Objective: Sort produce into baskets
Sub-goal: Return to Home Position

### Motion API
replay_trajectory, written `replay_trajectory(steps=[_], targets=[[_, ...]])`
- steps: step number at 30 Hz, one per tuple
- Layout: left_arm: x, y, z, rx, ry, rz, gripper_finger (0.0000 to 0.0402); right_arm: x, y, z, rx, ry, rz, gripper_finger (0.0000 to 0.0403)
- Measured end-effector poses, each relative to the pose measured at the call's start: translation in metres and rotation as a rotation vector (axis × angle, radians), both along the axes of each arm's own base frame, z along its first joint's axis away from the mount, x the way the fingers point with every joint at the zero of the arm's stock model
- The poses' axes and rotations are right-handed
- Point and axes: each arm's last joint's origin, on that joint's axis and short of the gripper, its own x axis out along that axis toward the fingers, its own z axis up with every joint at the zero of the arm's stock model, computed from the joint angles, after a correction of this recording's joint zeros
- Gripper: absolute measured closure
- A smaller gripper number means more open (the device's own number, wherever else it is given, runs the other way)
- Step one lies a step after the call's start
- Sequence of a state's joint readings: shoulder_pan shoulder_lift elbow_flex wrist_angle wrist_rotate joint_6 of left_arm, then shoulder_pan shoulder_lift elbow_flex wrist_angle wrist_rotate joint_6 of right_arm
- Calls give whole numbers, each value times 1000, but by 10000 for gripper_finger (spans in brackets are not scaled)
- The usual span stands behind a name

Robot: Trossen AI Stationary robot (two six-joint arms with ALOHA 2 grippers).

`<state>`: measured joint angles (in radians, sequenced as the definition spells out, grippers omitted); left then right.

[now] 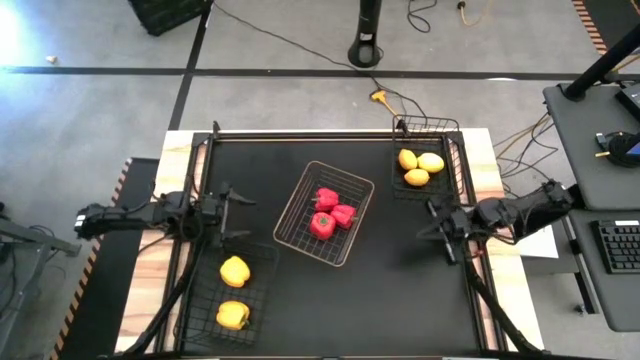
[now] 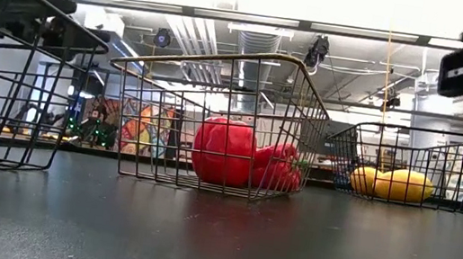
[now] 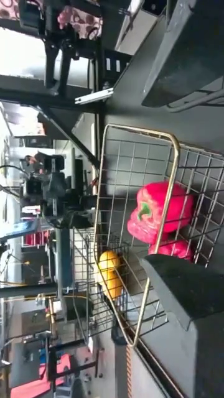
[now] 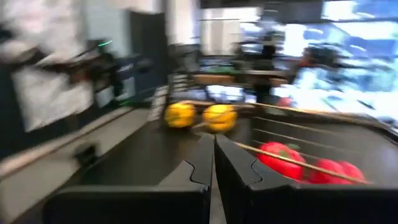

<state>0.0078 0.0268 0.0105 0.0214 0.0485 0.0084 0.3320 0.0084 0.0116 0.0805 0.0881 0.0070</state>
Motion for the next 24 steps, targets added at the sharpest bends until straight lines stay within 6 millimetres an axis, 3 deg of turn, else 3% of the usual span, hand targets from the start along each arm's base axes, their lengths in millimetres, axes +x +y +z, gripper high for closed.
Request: replay_trajectory(steps=[3,8,12,24], targets=[[1,0,-2,-1,22,7,16,1,-2,-3,-133,-11,89,393],[3,0,-4,-2,46,7,16,4,-15,-6,-221,15,-71,393],[4,0,-5,-2,59,7,16,5,-22,-7,-151,47,-155,393],[5,0,-7,-2,80,7,16,8,-26,-10,156,140,-186,393]])
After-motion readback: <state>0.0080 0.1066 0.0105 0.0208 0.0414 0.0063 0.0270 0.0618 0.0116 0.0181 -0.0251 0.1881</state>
